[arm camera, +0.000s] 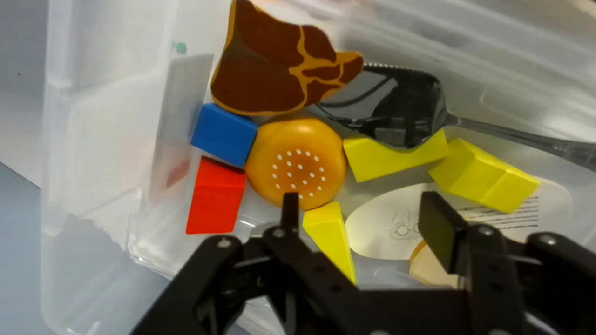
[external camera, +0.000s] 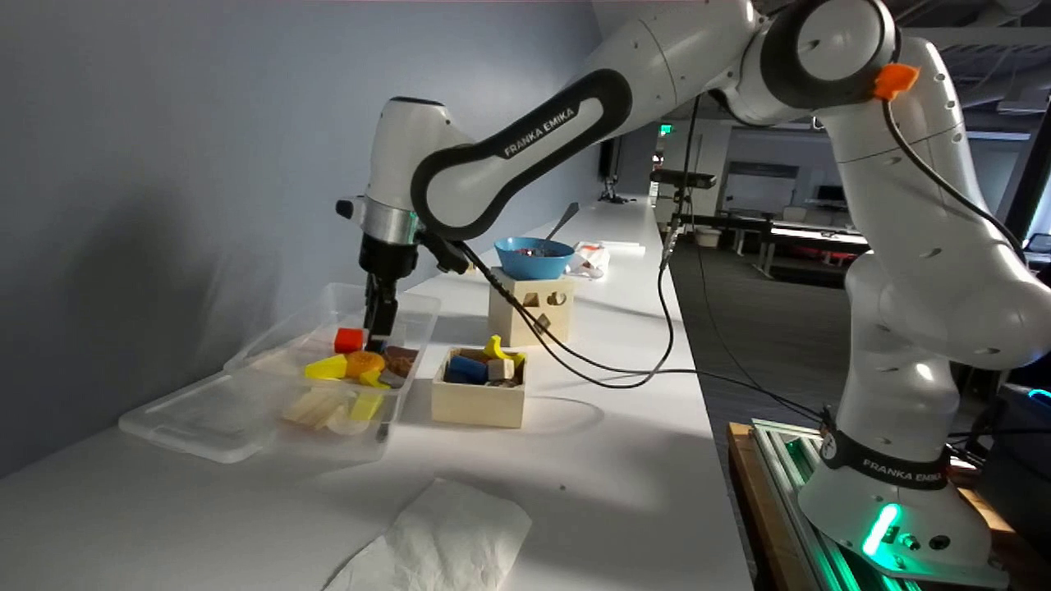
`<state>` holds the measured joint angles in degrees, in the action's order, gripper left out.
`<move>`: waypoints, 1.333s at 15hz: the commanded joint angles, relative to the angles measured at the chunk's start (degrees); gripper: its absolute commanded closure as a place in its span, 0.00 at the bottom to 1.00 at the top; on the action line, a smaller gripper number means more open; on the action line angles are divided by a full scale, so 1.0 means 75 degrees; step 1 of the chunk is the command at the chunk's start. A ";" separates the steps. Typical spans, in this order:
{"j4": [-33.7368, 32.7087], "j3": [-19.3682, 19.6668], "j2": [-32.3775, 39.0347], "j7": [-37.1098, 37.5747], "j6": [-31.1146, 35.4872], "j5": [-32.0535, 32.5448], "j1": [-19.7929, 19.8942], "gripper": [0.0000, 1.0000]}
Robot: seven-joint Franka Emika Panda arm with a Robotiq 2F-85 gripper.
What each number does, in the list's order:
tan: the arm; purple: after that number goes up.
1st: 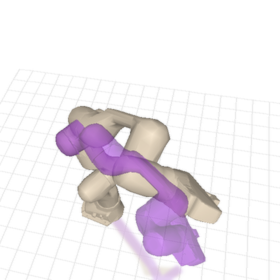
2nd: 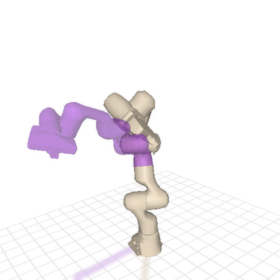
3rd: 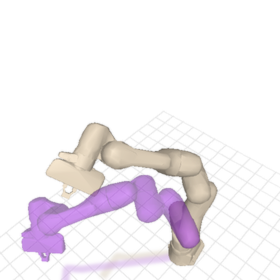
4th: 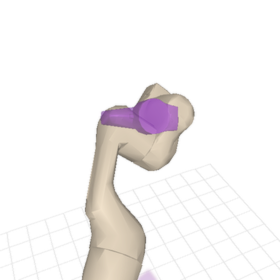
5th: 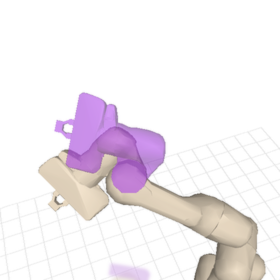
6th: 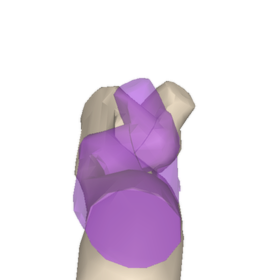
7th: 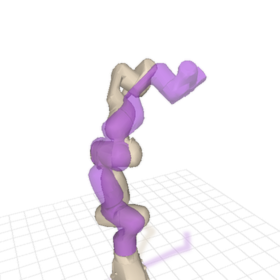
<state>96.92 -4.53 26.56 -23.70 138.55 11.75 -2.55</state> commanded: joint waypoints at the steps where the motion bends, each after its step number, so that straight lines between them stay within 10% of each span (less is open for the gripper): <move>1: -0.1452 0.0008 0.1070 -0.0018 -0.0280 0.0175 -0.0157 0.02; 2: -0.0566 -0.0032 0.0491 0.0009 -0.0032 0.0068 -0.0066 0.00; 3: -0.0734 -0.0034 0.0648 0.0011 -0.0033 0.0068 -0.0082 0.11; 13: -0.1638 -0.0179 0.1465 -0.0564 -0.0186 -0.0101 0.0125 0.00; 20: -0.2251 -0.0211 0.1983 -0.0740 -0.0636 -0.0089 0.0129 0.62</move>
<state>83.63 -4.95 39.17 -27.23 136.67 11.92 -2.34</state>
